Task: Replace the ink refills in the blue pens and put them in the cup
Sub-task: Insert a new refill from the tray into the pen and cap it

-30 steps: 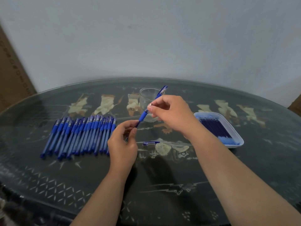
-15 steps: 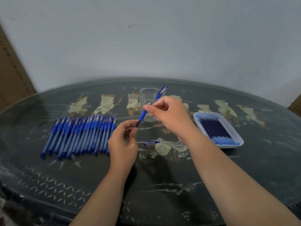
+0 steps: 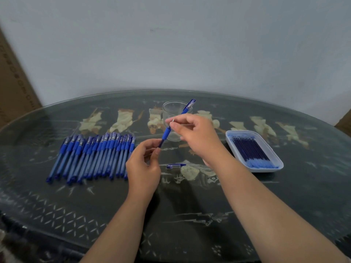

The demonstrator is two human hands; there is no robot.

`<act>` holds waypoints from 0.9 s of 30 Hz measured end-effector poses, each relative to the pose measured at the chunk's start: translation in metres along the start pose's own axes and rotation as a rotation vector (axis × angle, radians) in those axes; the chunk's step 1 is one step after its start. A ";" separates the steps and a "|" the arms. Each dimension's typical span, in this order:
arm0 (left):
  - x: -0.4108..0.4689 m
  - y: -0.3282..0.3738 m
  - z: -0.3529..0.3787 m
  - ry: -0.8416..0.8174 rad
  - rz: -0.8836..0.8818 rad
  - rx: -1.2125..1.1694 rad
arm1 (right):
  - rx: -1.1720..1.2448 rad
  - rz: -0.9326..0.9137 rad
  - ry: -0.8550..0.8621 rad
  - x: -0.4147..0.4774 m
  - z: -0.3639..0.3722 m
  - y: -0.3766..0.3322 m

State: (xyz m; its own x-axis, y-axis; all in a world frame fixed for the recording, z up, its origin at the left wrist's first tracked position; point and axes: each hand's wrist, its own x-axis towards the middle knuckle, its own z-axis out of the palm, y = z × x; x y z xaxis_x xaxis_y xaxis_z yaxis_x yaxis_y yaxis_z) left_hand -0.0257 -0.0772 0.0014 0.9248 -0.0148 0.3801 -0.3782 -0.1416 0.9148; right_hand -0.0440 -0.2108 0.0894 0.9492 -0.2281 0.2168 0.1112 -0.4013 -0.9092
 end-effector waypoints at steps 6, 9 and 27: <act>0.000 -0.001 0.001 0.006 -0.005 0.004 | 0.033 0.064 0.026 0.001 0.003 0.001; 0.000 0.000 0.000 0.004 -0.008 0.003 | 0.003 0.003 0.023 0.000 0.003 0.001; 0.001 -0.001 0.000 0.004 0.001 0.013 | 0.063 0.049 0.055 -0.001 0.007 0.008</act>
State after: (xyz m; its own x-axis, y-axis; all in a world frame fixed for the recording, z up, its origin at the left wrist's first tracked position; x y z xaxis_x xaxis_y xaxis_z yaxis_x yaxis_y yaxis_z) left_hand -0.0249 -0.0772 0.0009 0.9243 -0.0106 0.3814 -0.3784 -0.1543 0.9127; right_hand -0.0415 -0.2075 0.0790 0.9364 -0.2954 0.1893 0.0850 -0.3326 -0.9392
